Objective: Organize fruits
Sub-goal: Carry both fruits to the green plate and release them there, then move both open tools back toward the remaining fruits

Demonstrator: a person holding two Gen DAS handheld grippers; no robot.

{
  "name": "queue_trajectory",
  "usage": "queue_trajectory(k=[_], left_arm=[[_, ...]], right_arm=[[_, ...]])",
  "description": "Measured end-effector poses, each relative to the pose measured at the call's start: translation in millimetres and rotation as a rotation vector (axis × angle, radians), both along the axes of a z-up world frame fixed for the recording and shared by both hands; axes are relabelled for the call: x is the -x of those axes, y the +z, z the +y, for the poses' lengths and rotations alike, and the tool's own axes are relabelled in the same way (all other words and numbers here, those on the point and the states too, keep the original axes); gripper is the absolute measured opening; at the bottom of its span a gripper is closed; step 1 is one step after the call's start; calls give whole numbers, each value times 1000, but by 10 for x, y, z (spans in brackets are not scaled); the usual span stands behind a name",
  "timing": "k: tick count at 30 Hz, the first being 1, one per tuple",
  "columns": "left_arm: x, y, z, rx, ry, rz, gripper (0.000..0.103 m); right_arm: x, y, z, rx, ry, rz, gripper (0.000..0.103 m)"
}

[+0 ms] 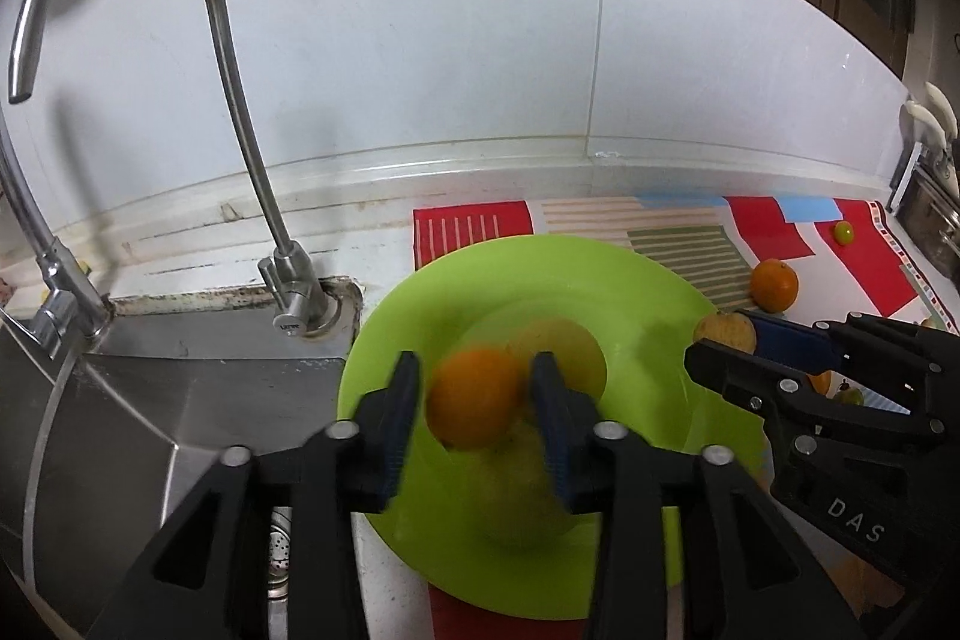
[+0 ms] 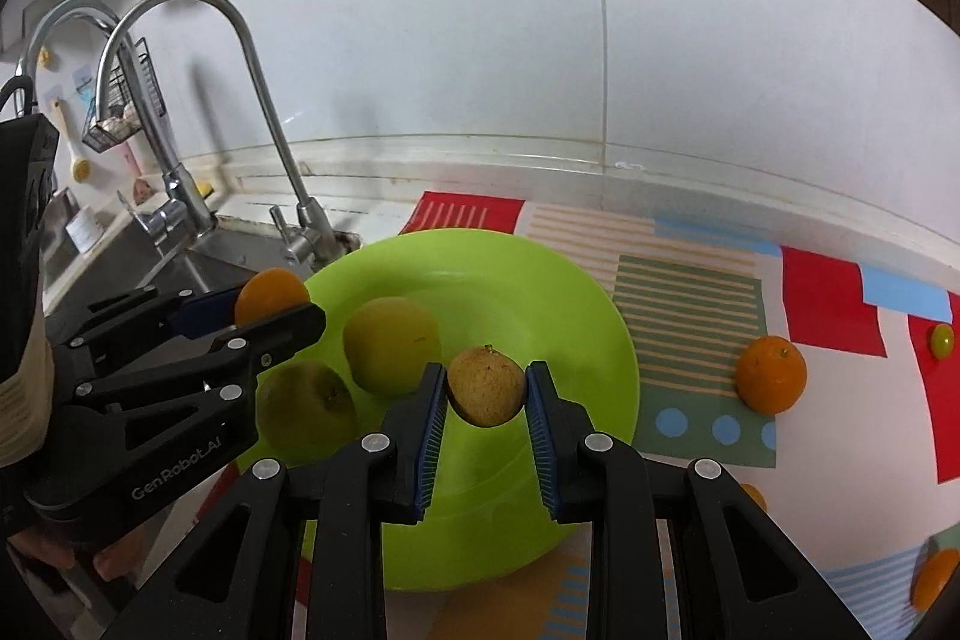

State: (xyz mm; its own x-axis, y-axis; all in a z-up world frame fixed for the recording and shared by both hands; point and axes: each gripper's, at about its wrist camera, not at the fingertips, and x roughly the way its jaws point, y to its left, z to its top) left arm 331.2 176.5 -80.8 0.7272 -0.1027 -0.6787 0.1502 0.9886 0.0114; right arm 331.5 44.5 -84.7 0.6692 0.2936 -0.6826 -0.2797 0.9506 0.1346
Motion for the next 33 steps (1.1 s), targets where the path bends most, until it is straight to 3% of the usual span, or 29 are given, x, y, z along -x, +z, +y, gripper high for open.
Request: queue_trajectory(k=[4,9,11,15,18,33], left_arm=[[57,77,15,1,10,-20,49],[225,205,3,-3,32,-41,60],[331,265,-6,3,43,-50,62],[508,355,-22,23,60,-57,67],[657,415,-34,33,93,-60,70],[1354,603,-357,29,100,-76,81]], right_arm=[[10,33,-44,-7,-19,-3,42],[119,155,-104,-6,-37,-36,42],[200,220,-140,1,-47,-56,52],[367,345,-219,7,-72,-94,59],[497,425,-302,-8,-95,-109,69],[1210,604,-666,11,-138,-141,73]])
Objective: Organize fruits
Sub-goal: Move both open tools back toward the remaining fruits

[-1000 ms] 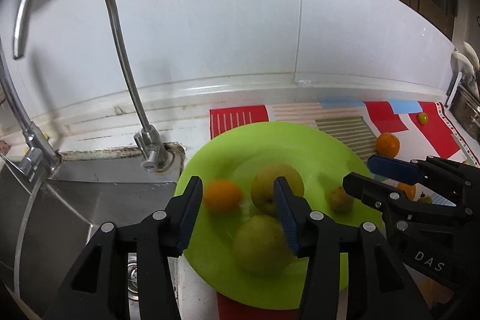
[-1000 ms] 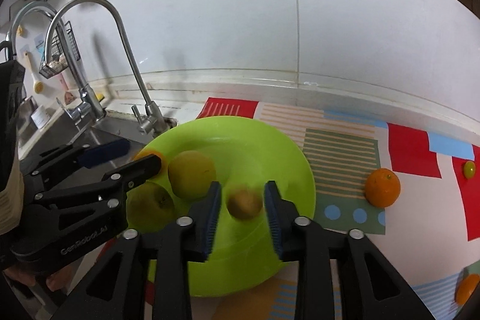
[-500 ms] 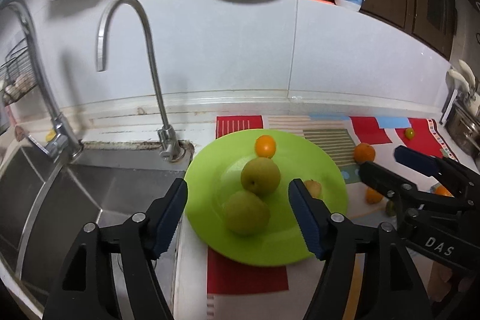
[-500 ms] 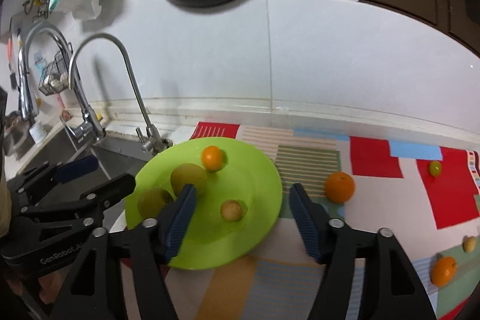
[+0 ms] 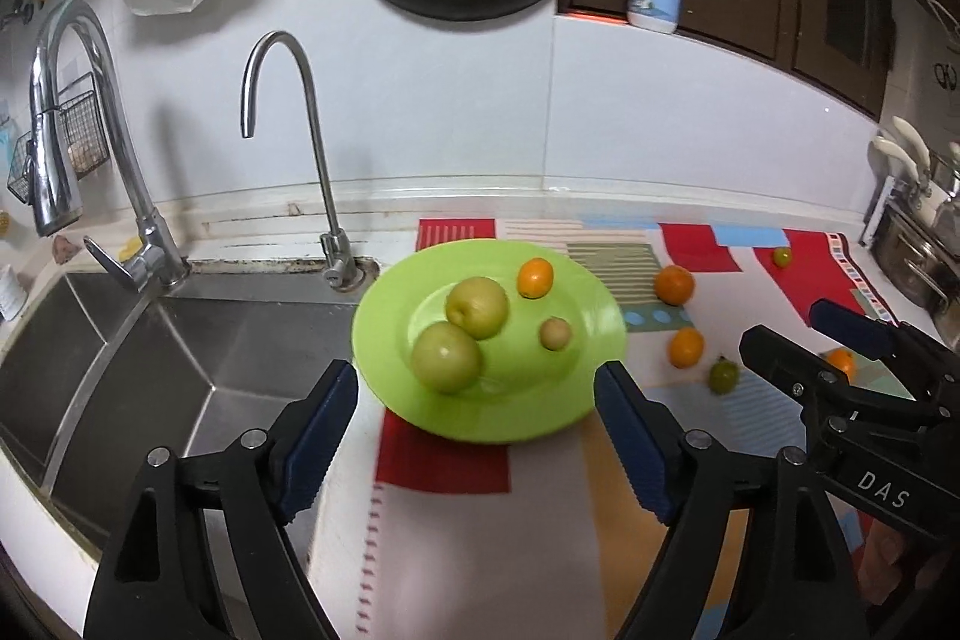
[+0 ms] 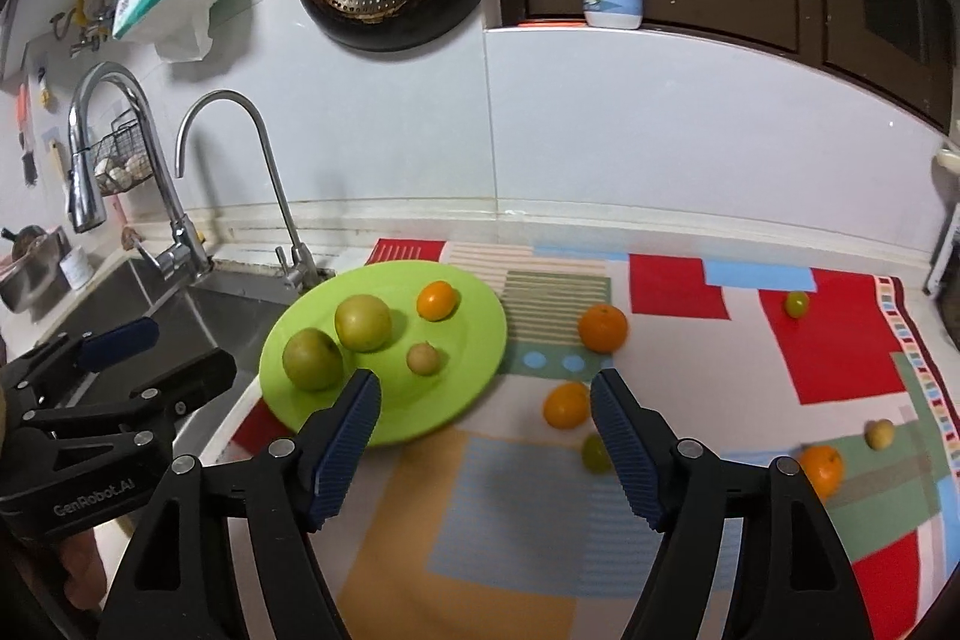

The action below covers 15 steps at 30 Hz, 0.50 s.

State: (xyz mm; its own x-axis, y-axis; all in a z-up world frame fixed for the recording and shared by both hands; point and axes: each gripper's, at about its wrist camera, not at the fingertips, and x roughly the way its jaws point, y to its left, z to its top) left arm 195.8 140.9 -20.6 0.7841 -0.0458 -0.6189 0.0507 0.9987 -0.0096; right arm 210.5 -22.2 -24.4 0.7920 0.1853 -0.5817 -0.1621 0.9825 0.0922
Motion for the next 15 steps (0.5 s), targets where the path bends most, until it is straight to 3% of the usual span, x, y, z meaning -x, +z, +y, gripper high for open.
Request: queue_trajectory(k=[15], left_arm=[[333,327,-708,29,-67,9,81]], right_arm=[[471,346,-718,18,-58,-15,73]])
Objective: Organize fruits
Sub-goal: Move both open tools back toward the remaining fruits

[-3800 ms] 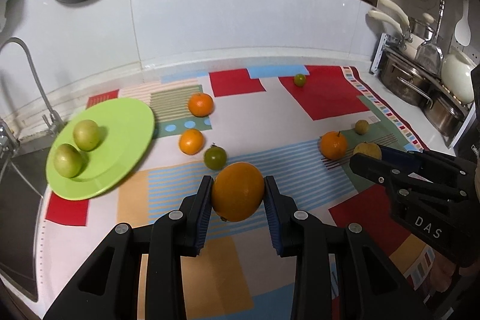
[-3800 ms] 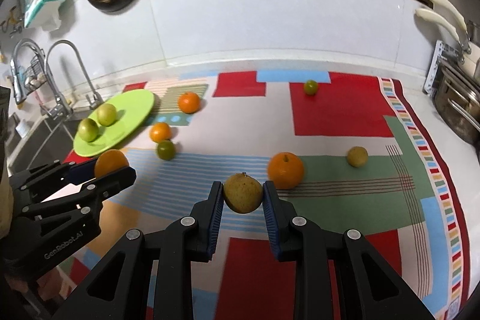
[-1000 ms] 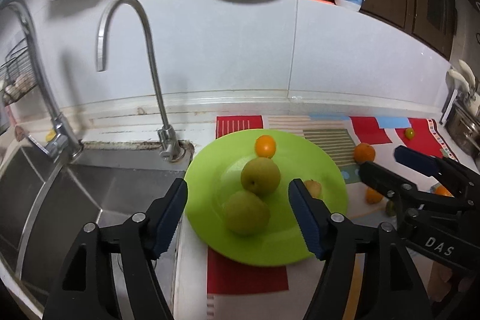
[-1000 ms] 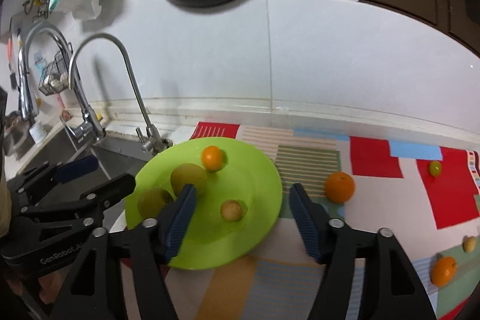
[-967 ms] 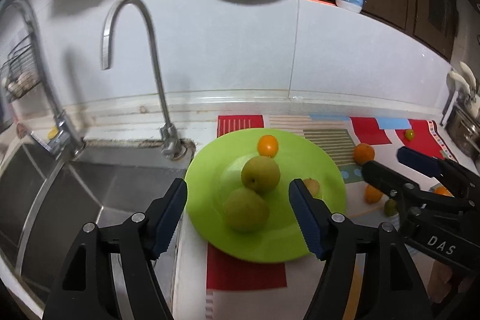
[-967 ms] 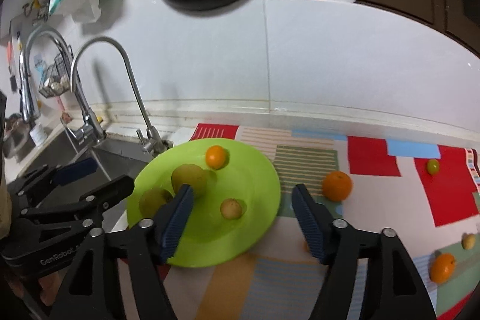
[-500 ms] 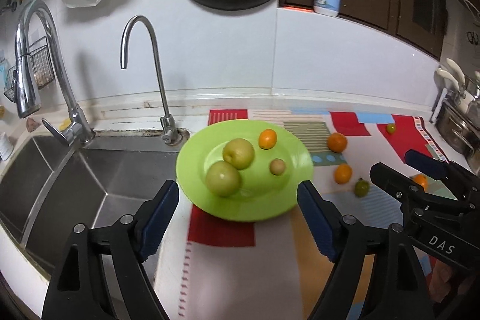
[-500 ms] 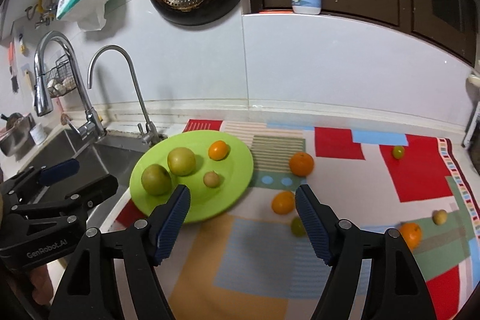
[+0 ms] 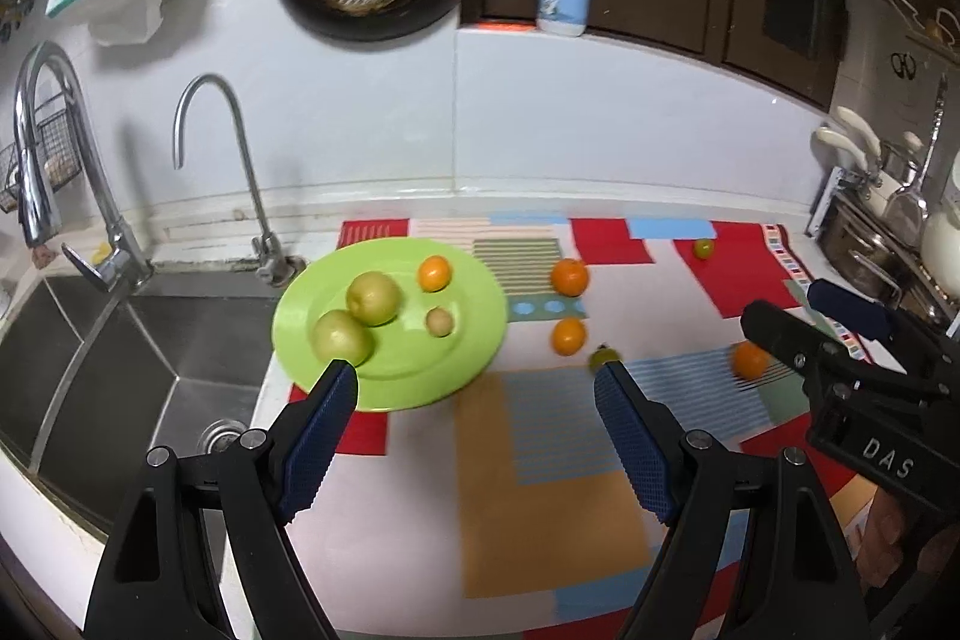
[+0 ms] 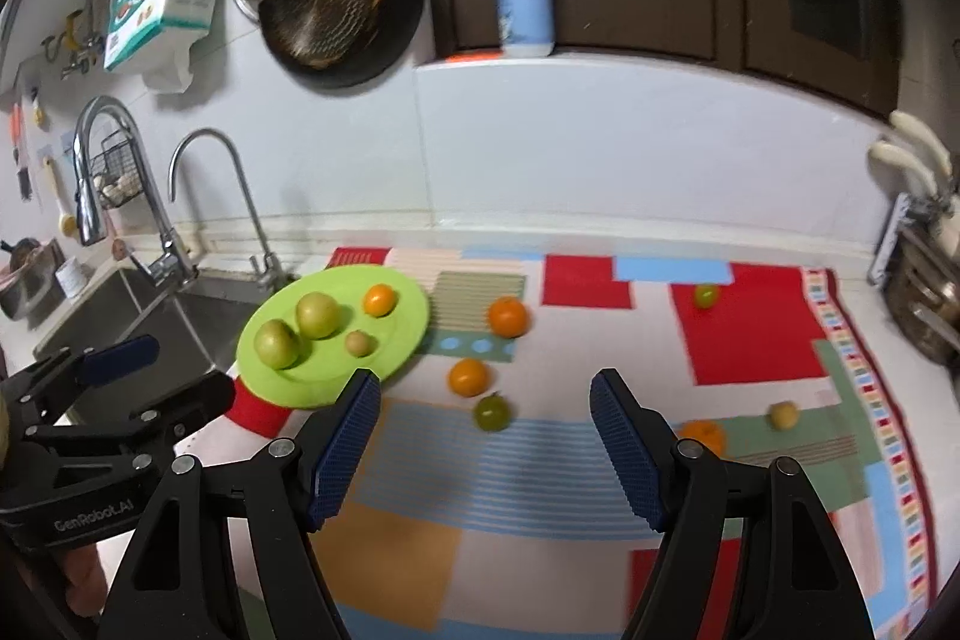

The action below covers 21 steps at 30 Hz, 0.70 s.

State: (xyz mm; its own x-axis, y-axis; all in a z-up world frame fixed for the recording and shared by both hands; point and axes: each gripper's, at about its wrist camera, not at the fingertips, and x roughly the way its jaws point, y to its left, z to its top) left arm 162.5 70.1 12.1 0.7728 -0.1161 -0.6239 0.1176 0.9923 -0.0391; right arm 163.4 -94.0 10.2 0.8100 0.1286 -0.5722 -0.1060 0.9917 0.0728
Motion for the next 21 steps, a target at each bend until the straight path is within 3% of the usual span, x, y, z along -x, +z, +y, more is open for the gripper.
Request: queue_trajectory(k=[13,21], left_arm=[[-55,311,-511,-5,-43,-31,82],[-280,298,-759,-7,-86,-50,83]], right_arm=[[52,273,-513,-1,-17,-31,73],[-44,266,-769,-4,-68,-39,73]])
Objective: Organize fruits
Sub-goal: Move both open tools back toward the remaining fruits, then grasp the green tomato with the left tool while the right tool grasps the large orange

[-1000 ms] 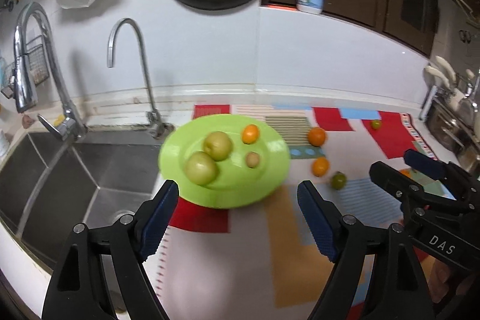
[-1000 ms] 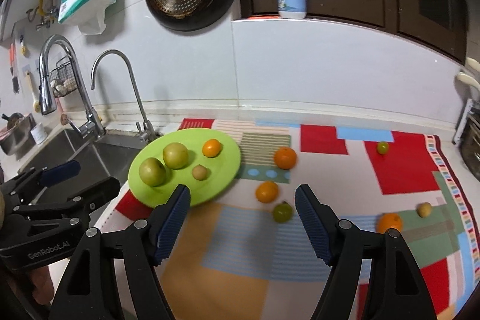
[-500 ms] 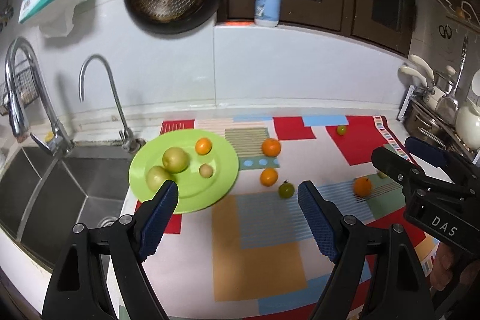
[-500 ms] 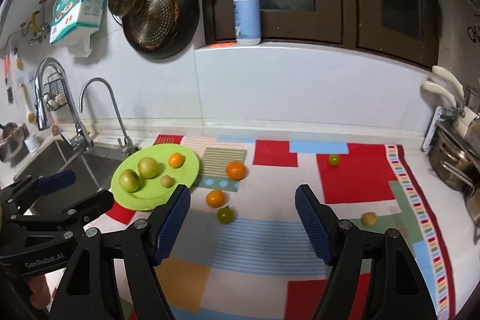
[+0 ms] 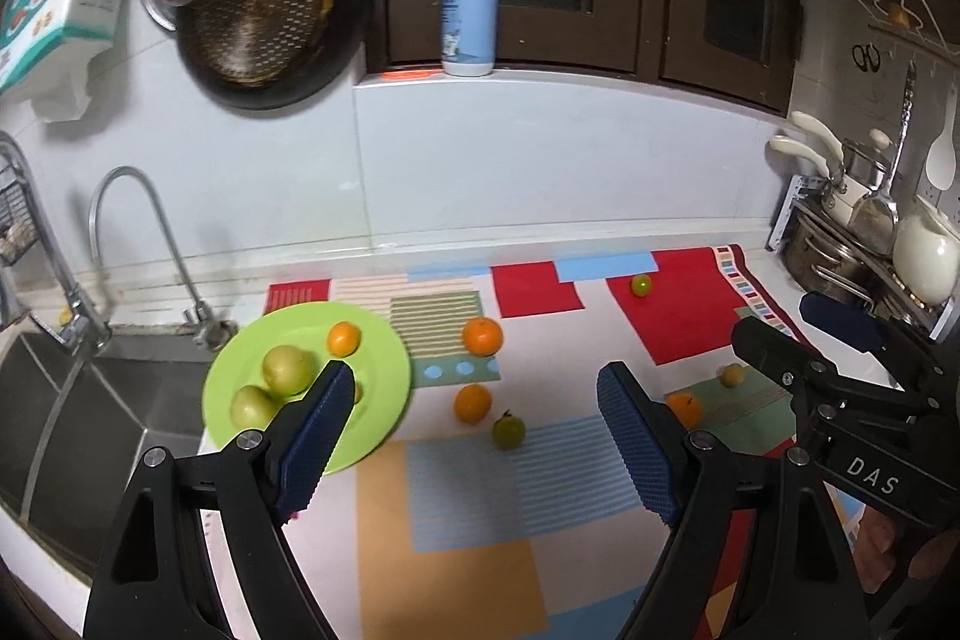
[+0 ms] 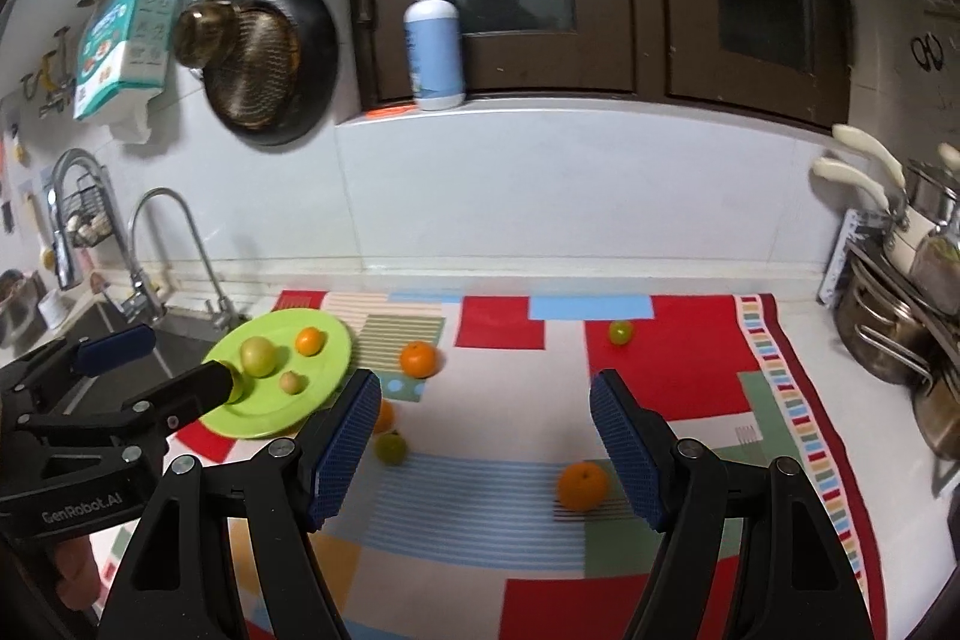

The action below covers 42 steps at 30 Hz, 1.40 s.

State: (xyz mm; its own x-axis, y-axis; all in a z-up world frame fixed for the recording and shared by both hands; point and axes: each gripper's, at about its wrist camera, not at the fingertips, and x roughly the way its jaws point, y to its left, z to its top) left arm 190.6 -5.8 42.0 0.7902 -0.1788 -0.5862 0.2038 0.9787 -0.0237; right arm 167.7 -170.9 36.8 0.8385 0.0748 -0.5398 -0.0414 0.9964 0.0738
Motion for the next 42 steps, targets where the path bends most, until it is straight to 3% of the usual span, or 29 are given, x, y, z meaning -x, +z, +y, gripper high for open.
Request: queue_trajectory(k=[13,22,31,42], left_arm=[[-323,-371,-212,-20,-62,8,83],[-444,-813,-286,-20,-76,74,83],[-552,-1202,-367,-38,-90,158,82],[-794,-1544,-472,-60,-122,242,62]], right_arm=[[-225,-371,-263,-4,-65,52,73],[-319,-682,-355,16,-104,77,73],[-378,-1087,-431,-5,-113,165,73],[-548,-1464,-510,-13,-138,260,73]])
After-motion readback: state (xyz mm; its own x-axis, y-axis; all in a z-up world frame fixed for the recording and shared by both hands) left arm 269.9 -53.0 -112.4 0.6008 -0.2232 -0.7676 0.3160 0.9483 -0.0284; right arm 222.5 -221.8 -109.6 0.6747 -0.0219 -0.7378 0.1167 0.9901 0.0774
